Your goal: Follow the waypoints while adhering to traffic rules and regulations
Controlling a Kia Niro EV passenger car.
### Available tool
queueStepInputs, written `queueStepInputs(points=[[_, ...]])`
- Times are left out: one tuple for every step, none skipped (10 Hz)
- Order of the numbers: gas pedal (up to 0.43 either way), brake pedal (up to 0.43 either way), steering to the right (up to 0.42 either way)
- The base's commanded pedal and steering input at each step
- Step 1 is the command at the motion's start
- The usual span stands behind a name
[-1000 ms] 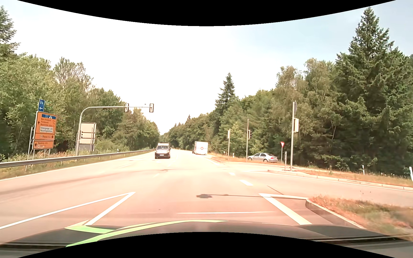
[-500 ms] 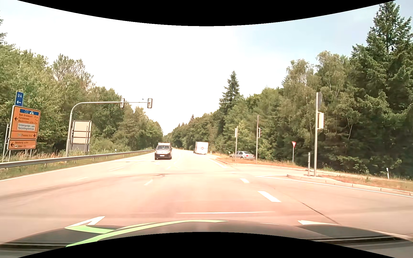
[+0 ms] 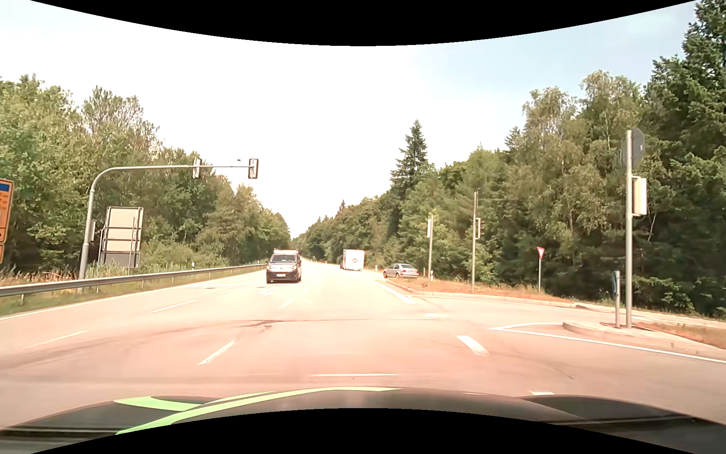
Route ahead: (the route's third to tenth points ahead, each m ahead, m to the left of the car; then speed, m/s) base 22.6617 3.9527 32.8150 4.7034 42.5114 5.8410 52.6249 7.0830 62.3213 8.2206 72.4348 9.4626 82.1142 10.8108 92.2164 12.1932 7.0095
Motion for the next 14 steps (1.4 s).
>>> queueStepInputs(points=[[0.339, 0.000, -0.018], [0.358, 0.000, -0.018], [0.370, 0.000, -0.018], [0.370, 0.000, -0.018], [0.378, 0.000, -0.018], [0.378, 0.000, -0.017], [0.378, 0.000, -0.016], [0.378, 0.000, -0.016], [0.378, 0.000, -0.013], [0.378, 0.000, -0.010], [0.378, 0.000, -0.009], [0.378, 0.000, -0.009], [0.378, 0.000, -0.009], [0.378, 0.000, -0.009]])
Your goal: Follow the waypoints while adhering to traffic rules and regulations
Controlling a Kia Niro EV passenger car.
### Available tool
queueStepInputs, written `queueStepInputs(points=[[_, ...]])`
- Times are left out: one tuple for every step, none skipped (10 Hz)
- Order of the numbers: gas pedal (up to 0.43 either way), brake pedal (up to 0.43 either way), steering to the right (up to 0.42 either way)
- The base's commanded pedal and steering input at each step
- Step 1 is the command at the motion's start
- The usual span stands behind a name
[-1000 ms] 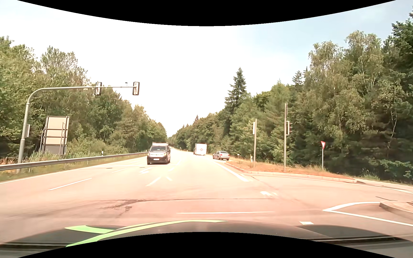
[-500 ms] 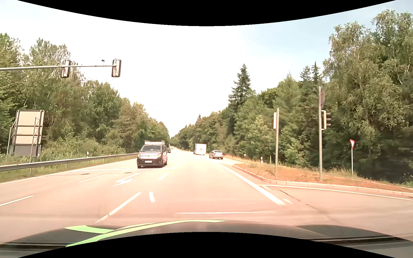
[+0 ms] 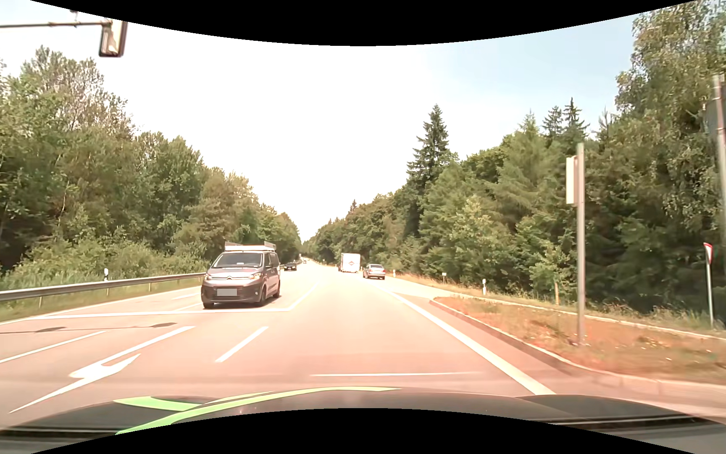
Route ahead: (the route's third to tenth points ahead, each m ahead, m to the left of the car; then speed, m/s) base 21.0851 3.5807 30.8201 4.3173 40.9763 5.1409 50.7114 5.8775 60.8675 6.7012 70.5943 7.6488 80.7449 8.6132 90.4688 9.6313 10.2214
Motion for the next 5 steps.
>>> queueStepInputs(points=[[0.378, 0.000, -0.008], [0.378, 0.000, -0.009], [0.378, 0.000, -0.008], [0.378, 0.000, -0.011], [0.378, 0.000, -0.015]])
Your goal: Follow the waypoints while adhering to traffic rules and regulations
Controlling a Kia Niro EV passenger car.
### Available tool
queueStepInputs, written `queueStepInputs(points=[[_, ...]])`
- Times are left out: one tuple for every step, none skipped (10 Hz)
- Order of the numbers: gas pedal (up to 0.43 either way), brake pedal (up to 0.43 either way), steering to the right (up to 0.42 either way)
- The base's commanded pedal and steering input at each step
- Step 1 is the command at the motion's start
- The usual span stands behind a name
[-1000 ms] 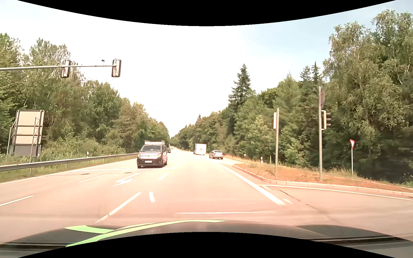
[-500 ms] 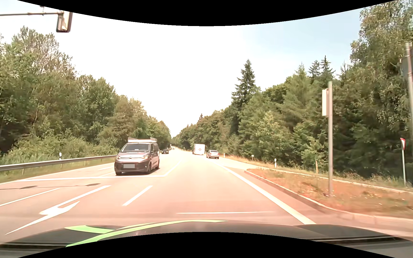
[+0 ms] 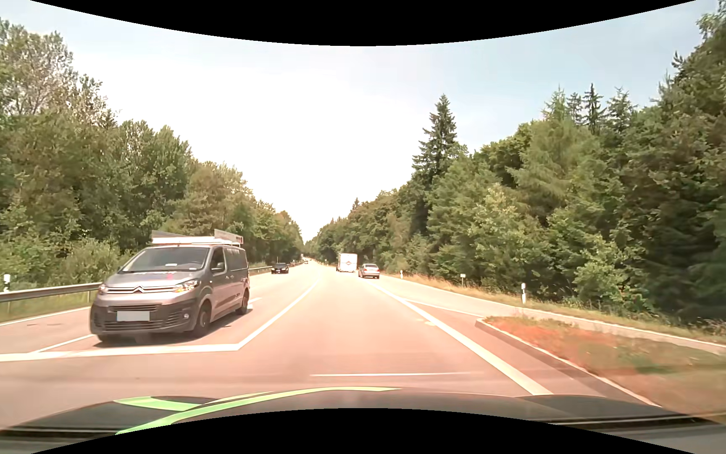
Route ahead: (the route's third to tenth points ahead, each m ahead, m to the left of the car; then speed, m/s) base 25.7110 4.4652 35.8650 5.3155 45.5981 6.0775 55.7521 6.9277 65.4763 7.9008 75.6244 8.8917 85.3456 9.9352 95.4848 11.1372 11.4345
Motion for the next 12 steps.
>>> queueStepInputs(points=[[0.378, 0.000, -0.017], [0.378, 0.000, -0.017], [0.378, 0.000, -0.018], [0.378, 0.000, -0.019], [0.370, 0.000, -0.019], [0.370, 0.000, -0.019], [0.370, 0.000, -0.019], [0.370, 0.000, -0.019], [0.350, 0.000, -0.018], [0.339, 0.000, -0.018], [0.319, 0.000, -0.016], [0.299, 0.000, -0.014]])
